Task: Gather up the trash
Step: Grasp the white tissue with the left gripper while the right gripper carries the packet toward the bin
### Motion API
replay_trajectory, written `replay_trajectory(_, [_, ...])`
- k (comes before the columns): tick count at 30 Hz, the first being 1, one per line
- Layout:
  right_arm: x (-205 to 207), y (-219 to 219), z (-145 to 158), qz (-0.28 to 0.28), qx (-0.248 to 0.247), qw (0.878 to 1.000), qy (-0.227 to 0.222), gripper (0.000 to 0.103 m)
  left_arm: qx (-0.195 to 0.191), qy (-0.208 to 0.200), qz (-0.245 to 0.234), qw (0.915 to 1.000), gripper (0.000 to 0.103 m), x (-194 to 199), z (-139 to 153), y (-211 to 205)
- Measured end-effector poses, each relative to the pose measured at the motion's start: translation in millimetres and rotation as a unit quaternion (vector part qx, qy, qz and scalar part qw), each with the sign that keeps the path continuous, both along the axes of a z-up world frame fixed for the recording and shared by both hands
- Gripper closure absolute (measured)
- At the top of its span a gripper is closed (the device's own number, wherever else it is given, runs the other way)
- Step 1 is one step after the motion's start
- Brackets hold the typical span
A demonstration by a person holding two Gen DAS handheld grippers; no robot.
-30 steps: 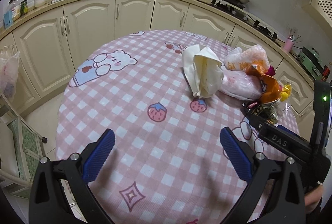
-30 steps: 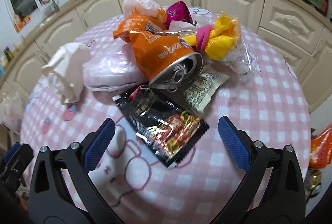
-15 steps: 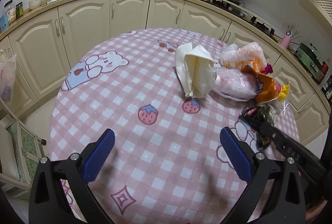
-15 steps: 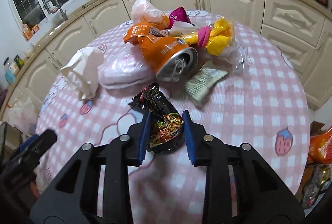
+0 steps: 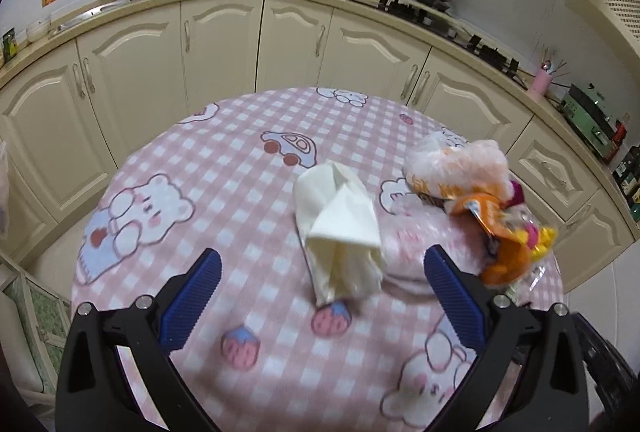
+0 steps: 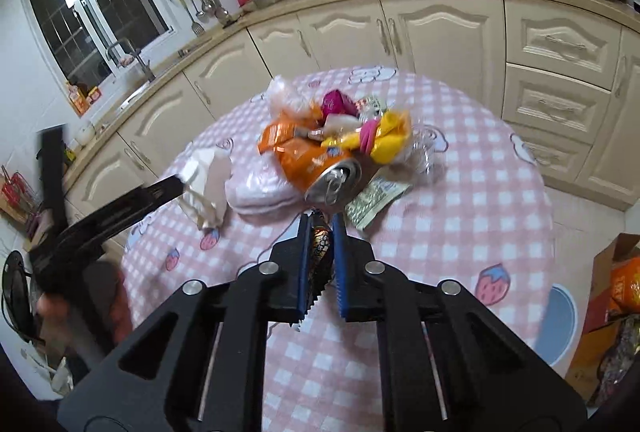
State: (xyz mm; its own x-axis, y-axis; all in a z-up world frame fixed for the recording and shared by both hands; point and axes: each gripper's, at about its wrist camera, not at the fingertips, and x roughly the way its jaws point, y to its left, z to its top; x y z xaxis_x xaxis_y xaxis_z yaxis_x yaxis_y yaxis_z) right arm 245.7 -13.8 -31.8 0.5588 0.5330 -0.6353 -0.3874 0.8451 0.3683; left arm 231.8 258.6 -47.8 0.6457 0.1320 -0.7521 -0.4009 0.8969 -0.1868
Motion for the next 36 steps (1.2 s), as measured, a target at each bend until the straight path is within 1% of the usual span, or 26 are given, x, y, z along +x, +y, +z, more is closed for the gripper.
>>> replay_trajectory(2, [3.0, -7.6, 4.9, -0.007, 0.006, 1.000, -0.004, 0.092, -0.010, 0.017, -0.002, 0.9998, 0.004, 16.9, -5.6, 5.1])
replay_trajectory(4, [5.9, -14.1, 8.3, -0.018, 0.008, 1.000, -0.009, 0.092, -0.005, 0.053, 0.014, 0.9985, 0.005, 35.3, -16.8, 10.4])
replay_trajectory(5, [7.5, -15.8, 9.1, -0.023, 0.008, 1.000, -0.011, 0.092, -0.008, 0.062, 0.015, 0.9979, 0.027, 38.2, -22.2, 12.3])
replay_trajectory(6, [9.1, -17.8, 9.6, -0.027, 0.008, 1.000, -0.012, 0.092, -0.023, 0.071, 0.006, 0.9972, 0.059, 40.8, -28.7, 14.6])
replay_trajectory(7, [9.7, -19.4, 9.8, -0.032, 0.009, 0.999, -0.012, 0.092, -0.029, 0.080, 0.007, 0.9963, 0.057, 41.4, -32.5, 17.6])
replay_trajectory(8, [10.2, -22.5, 9.6, -0.034, 0.009, 0.999, -0.011, 0.092, -0.033, 0.073, 0.009, 0.9967, 0.057, 39.6, -32.0, 20.1])
replay_trajectory(12, [13.3, -37.0, 8.7, -0.051, 0.018, 0.999, -0.005, 0.092, -0.006, 0.053, 0.024, 0.9983, 0.058, 25.0, -19.6, 19.4])
replay_trajectory(14, [11.0, -45.7, 11.5, -0.058, 0.023, 0.998, -0.007, 0.092, -0.002, 0.046, 0.024, 0.9986, 0.058, 18.5, -13.6, 18.4])
replay_trajectory(17, [3.8, -58.0, 18.3, -0.071, 0.028, 0.997, -0.017, 0.092, 0.003, 0.038, 0.016, 0.9991, 0.058, 4.0, -2.8, 12.0])
replay_trajectory(21, [-8.1, -75.6, 26.6, -0.087, 0.034, 0.995, -0.028, 0.092, 0.009, 0.028, -0.008, 0.9995, 0.058, -13.2, 13.0, -8.7])
replay_trajectory(28, [-36.3, -121.2, 35.4, -0.129, 0.044, 0.990, -0.045, 0.092, 0.029, -0.004, -0.069, 0.9972, 0.058, -39.8, 39.4, -68.2])
replay_trajectory(32, [-49.7, -151.2, 35.1, -0.159, 0.049, 0.985, -0.045, 0.092, 0.039, -0.011, -0.114, 0.9927, 0.058, -46.6, 47.3, -111.7])
replay_trajectory(36, [-63.7, -182.7, 26.6, -0.190, 0.052, 0.980, -0.039, 0.092, 0.046, -0.015, -0.162, 0.9857, 0.058, -47.4, 50.2, -159.5])
